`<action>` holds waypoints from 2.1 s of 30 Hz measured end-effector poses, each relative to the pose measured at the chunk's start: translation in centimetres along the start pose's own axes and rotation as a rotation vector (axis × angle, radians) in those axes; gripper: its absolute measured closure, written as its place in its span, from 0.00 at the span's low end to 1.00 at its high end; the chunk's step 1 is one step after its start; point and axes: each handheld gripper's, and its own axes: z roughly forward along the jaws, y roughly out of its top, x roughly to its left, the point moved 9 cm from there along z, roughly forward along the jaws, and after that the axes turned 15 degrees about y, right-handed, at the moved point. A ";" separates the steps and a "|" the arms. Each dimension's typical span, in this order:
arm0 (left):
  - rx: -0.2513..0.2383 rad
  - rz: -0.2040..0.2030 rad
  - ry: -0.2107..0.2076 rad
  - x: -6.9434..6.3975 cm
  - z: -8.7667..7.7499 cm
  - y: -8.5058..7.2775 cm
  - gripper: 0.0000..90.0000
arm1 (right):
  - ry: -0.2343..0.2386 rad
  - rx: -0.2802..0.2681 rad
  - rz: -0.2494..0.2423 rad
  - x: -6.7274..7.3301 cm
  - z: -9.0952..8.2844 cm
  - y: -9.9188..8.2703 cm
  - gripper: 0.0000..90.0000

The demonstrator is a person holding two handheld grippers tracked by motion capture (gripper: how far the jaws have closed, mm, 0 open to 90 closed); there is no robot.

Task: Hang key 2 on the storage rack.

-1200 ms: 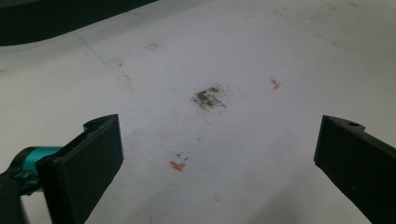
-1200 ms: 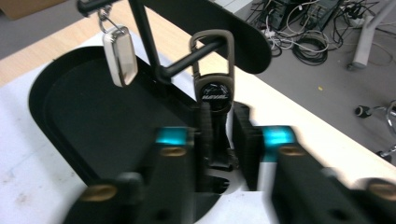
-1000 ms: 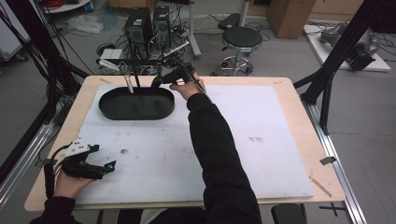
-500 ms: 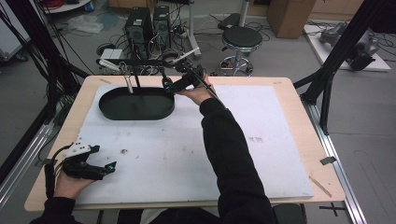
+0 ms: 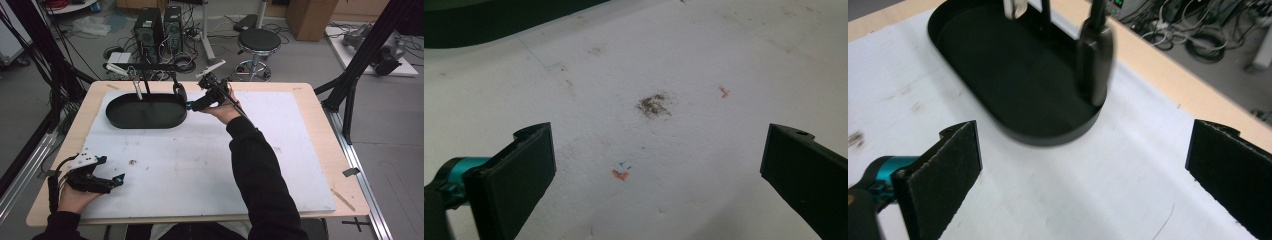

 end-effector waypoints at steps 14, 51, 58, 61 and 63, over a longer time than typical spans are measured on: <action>0.018 0.016 -0.008 -0.2 0.2 -0.3 0.02 | 0.000 -0.094 0.006 0.5 -3.7 -3.3 0.01; 0.013 0.025 -0.014 -0.6 0.3 0.0 0.02 | 0.066 -0.088 0.090 0.0 -9.2 -13.9 0.01; 0.014 0.029 -0.014 -0.6 0.2 0.0 0.02 | 0.047 -0.124 0.090 0.3 -10.4 -15.4 0.01; 0.015 0.027 -0.013 -0.6 0.2 0.0 0.02 | 0.042 -0.120 0.091 0.4 -10.8 -16.4 0.01; 0.017 0.028 -0.014 -0.7 0.2 0.0 0.02 | 0.039 -0.135 0.089 0.4 -11.1 -16.9 0.01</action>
